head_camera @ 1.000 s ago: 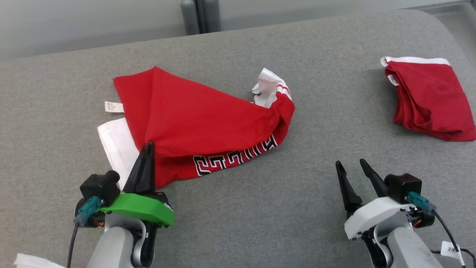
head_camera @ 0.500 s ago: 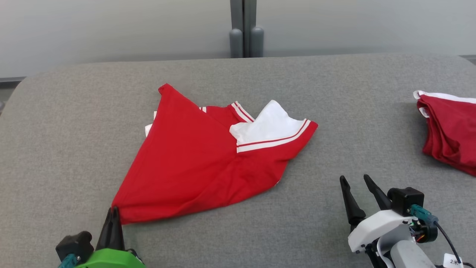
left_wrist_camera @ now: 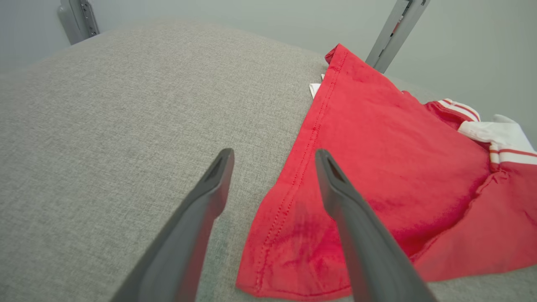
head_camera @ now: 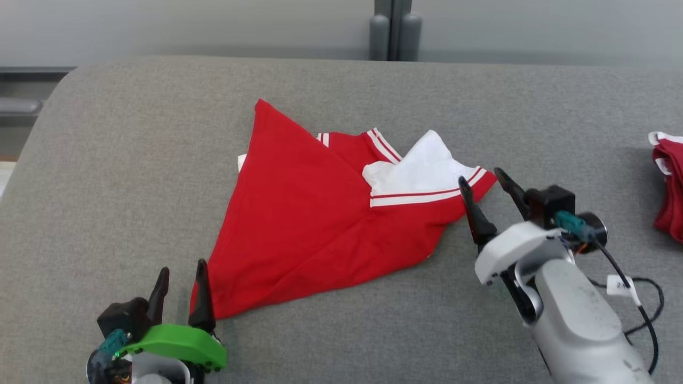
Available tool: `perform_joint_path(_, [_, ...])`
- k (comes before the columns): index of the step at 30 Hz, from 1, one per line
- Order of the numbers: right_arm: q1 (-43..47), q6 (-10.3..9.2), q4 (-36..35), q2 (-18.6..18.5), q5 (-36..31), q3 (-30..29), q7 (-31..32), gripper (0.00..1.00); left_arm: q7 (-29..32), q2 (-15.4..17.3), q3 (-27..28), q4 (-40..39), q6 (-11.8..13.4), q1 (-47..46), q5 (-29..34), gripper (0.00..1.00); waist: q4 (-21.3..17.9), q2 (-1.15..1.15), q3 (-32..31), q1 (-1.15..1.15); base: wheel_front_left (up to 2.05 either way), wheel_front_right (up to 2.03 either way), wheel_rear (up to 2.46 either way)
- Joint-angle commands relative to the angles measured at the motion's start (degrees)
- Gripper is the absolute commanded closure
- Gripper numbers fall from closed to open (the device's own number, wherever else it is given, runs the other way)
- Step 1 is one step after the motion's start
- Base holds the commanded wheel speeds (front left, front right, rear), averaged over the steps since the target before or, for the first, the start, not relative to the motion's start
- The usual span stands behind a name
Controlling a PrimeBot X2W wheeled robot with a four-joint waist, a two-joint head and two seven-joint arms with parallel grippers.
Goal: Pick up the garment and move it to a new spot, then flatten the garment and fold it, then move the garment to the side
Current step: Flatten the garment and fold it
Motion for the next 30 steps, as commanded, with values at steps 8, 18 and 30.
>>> perform_joint_path(8, [-19.8, -0.09, 17.5, -0.3, -2.3, 0.7, 0.3, 0.00, 0.0, 0.1, -3.9, -2.1, -0.2, -4.9, -2.6, 0.00, 6.6, 0.00, 8.6, 0.00, 0.00, 0.00, 0.00])
perform_joint_path(18, [-30.0, -0.09, 33.0, -0.3, -11.1, -6.1, 5.0, 0.00, 0.0, 0.1, -6.8, -2.5, -0.2, -8.3, -4.2, 0.00, 9.7, 0.00, 13.4, 0.00, 0.00, 0.00, 0.00])
perform_joint_path(30, [-30.7, -0.09, 34.7, -0.4, -14.6, -10.4, 1.7, 1.00, 0.0, 0.1, -7.1, -2.9, -0.2, -8.2, -4.5, 0.00, 8.8, 0.00, 12.7, 0.00, 0.00, 0.00, 0.00])
